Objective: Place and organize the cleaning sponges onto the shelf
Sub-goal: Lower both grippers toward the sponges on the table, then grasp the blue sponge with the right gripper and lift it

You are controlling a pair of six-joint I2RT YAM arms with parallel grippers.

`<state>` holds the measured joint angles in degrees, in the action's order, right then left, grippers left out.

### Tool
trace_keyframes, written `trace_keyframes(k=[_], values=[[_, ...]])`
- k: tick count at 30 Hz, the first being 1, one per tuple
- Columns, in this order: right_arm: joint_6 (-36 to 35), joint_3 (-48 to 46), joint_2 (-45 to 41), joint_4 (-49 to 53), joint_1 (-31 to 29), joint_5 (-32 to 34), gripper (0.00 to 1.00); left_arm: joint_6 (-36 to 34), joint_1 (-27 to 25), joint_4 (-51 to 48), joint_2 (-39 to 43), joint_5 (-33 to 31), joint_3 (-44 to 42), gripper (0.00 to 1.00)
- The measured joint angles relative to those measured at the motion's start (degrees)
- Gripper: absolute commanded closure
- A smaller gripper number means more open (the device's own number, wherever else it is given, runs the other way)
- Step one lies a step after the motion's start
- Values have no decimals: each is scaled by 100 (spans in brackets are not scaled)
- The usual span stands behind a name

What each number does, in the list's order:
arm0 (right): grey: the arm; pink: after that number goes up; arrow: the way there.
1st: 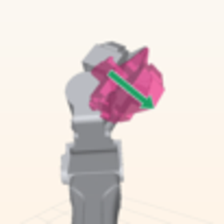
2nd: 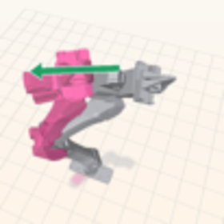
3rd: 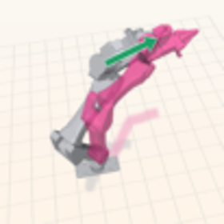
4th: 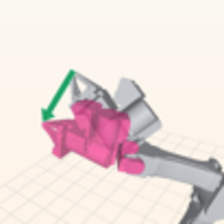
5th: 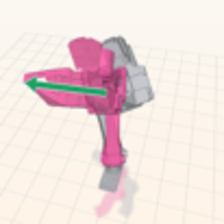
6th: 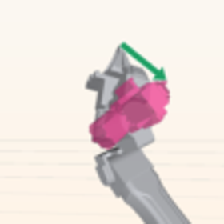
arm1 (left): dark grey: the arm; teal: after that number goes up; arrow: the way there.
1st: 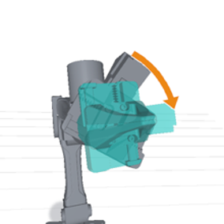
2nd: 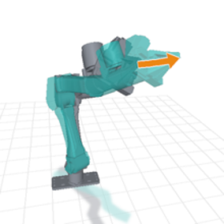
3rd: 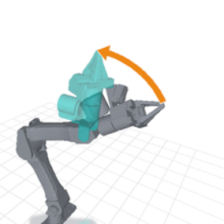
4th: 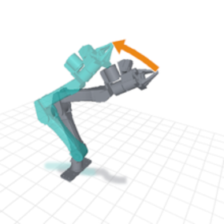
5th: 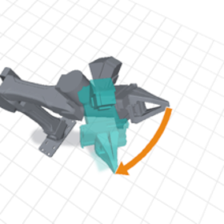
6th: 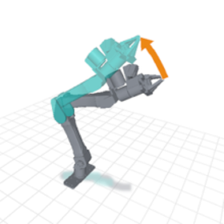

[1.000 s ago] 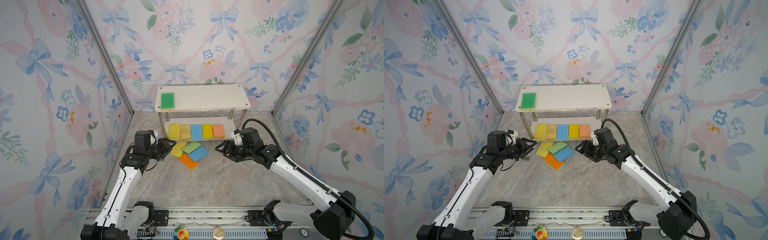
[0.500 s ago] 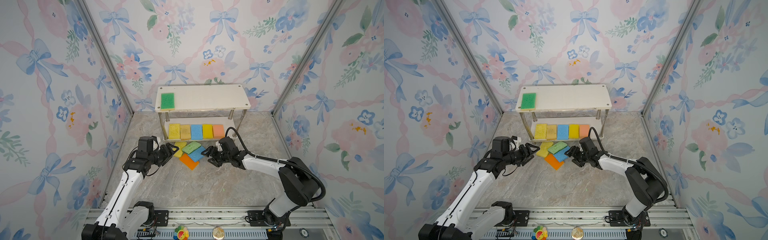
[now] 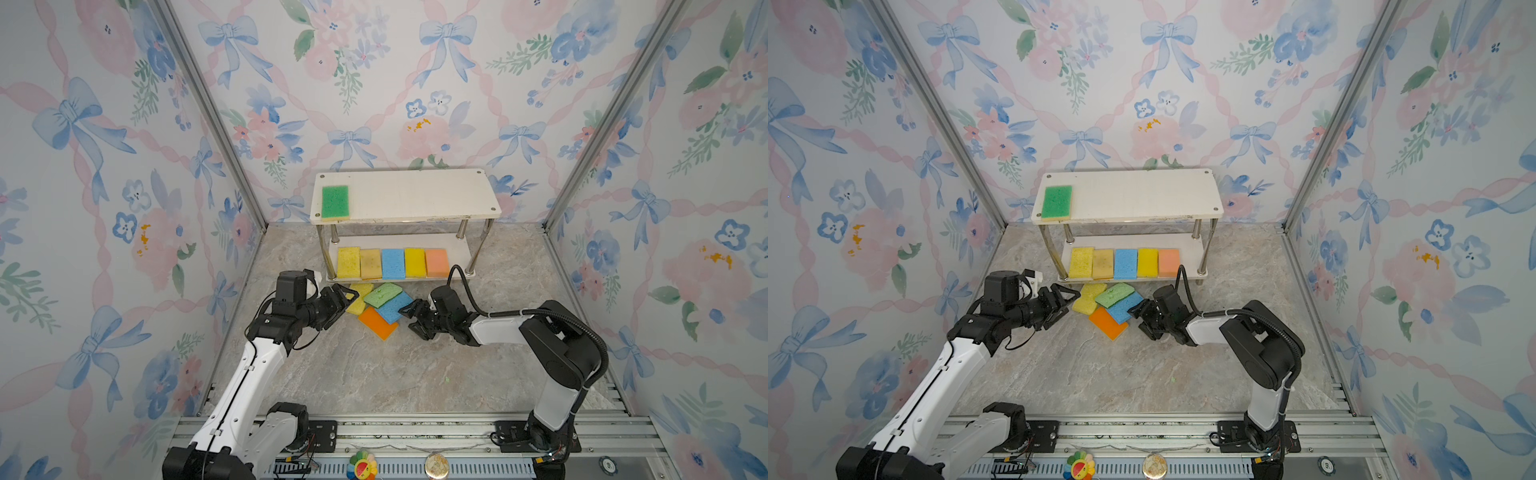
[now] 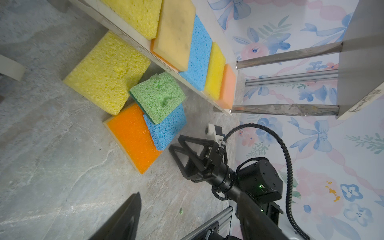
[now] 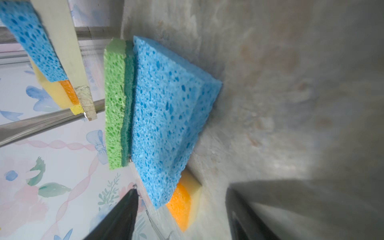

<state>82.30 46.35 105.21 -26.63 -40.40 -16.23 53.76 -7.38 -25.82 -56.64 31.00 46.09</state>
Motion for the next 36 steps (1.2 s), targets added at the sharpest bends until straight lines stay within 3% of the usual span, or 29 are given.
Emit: trace_keyframes(k=[10,20,23,28,36], values=[[310,85,396,-688,-168,201,44,0,-11,2,-31,-13,52,25],[365,208,647,-686,-173,308,80,0,-11,2,-28,-13,52,25],[262,232,645,-553,-173,306,86,0,-11,2,-26,-13,52,25],[-227,546,522,258,-170,205,88,0,-11,2,-7,-15,52,25],[-1596,1102,-127,2542,-321,-94,89,-4,-15,2,-7,-46,50,25]])
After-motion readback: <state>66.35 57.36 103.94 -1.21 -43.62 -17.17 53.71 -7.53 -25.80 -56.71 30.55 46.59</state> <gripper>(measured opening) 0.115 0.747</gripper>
